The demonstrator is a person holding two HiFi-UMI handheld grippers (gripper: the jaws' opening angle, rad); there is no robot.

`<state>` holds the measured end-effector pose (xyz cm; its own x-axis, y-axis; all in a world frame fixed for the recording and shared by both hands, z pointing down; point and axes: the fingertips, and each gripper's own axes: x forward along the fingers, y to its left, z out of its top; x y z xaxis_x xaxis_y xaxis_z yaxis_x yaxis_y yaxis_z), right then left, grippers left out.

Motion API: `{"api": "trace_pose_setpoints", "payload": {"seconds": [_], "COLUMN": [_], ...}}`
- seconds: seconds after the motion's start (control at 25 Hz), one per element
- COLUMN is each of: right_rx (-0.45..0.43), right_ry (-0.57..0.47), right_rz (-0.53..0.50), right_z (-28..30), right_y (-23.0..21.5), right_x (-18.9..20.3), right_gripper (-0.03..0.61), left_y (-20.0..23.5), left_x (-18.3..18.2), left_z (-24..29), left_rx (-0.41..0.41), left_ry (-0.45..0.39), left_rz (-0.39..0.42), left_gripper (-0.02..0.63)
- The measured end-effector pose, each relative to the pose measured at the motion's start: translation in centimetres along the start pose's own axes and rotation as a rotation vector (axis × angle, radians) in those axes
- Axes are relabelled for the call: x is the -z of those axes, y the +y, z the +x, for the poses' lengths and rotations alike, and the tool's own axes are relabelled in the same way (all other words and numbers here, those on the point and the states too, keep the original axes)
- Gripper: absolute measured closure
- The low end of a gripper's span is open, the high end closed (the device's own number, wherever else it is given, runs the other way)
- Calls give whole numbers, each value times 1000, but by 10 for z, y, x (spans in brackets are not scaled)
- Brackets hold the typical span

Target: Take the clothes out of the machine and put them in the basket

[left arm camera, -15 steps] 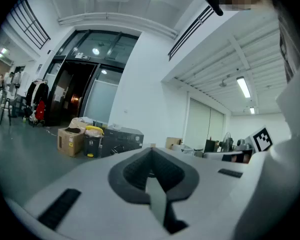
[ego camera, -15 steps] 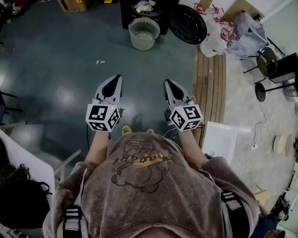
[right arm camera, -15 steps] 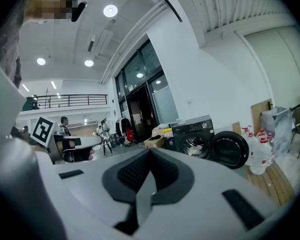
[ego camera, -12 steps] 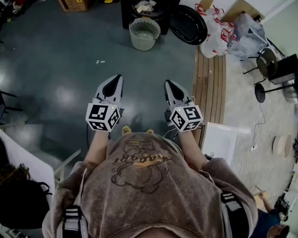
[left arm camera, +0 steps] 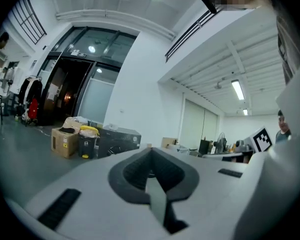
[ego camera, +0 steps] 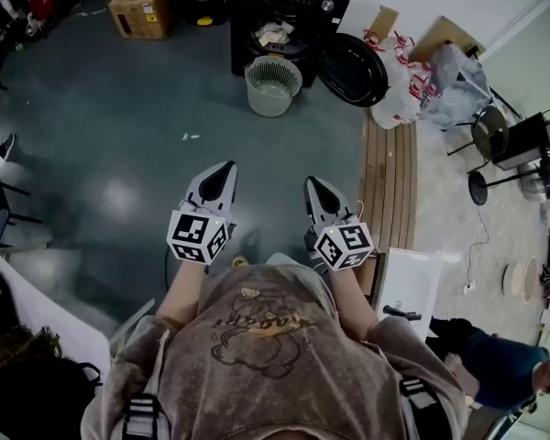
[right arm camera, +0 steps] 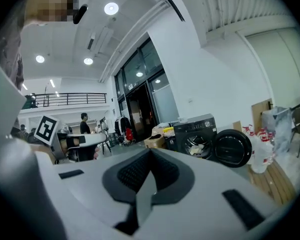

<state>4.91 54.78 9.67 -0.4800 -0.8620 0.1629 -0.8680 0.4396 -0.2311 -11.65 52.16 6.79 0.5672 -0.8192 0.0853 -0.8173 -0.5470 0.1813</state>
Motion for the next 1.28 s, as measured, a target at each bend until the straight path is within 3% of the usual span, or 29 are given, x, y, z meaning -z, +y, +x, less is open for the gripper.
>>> {"api": "trace_pose_setpoints", "payload": {"seconds": [0.36,0.72,1.28], "right_rx": [34,42,-26], "right_ry": [14,19,24], "right_rz": [14,32,45], "right_z": [30,95,251], "right_y": [7,-40,-185], "right_x": [2,1,-71], "right_gripper": [586,586,584], "left_y": [34,68,123], "left_x": [-4,-4,-49], "left_z": [20,85,288], "left_rx": [27,37,16], "left_ry": [7,16,32], "left_rz": [-12,-9,-4], "left_gripper": [607,607,607]}}
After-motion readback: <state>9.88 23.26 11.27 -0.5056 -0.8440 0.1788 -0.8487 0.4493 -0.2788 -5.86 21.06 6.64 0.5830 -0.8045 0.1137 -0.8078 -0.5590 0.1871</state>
